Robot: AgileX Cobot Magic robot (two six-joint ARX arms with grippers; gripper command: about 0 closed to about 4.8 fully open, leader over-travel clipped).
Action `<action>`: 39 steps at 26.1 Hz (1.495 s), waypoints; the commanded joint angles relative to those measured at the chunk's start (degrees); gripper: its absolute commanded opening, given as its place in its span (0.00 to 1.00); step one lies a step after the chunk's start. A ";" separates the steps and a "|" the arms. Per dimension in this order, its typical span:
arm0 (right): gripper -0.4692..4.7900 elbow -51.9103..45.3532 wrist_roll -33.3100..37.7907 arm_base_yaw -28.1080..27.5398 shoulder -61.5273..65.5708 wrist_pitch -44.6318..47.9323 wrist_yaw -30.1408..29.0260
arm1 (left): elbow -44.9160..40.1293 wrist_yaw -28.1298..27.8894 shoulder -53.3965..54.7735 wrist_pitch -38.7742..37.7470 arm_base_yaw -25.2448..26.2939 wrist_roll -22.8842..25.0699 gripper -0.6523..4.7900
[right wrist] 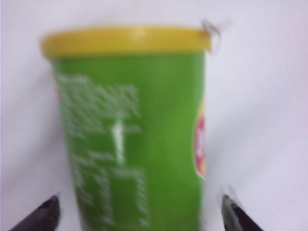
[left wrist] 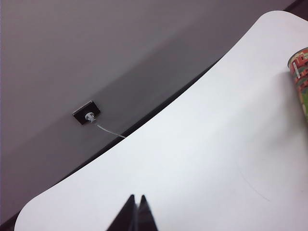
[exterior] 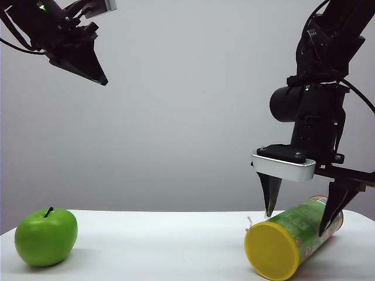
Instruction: Pick up the green bucket of chips from the desk, place it near the apple, and finally stand it up.
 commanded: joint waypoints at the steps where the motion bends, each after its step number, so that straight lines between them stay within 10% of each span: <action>1: 1.00 0.09 1.14 0.81 0.42 -1.86 -1.92 | -0.02 0.35 -0.24 0.35 0.02 -0.17 0.11; 14: 1.00 0.09 12.24 4.46 4.46 4.70 -5.70 | -0.02 0.31 -0.24 -2.54 0.02 -0.07 0.11; 19: 0.67 0.09 15.10 4.46 4.46 7.28 -6.12 | -0.02 0.33 -0.22 -3.74 0.02 -0.07 0.11; 28: 0.65 0.44 22.08 4.44 4.09 17.73 -7.80 | -0.02 0.31 -0.22 -4.37 0.07 0.04 0.11; 39: 0.65 18.91 53.27 4.44 2.80 20.11 -16.81 | -0.02 0.33 -0.24 -3.80 0.15 0.07 0.11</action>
